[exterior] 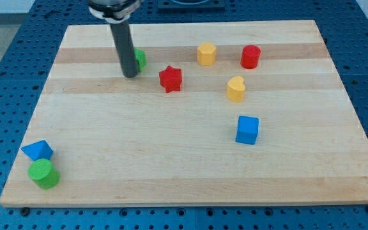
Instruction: Push green star towards top center
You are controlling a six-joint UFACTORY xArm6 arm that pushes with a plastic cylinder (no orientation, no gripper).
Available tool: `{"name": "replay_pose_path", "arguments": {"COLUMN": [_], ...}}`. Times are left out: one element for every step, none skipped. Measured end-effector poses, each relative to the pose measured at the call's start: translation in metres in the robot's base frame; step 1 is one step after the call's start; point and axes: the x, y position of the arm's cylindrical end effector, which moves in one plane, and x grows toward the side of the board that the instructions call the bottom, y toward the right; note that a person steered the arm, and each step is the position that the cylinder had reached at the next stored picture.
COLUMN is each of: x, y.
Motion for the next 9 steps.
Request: {"name": "replay_pose_path", "arguments": {"x": [-0.012, -0.028, -0.042, -0.054, -0.076, -0.093, -0.109, -0.111, -0.113], "y": [-0.007, 0.0, 0.003, 0.025, 0.037, 0.043, 0.049, 0.069, 0.092]}}
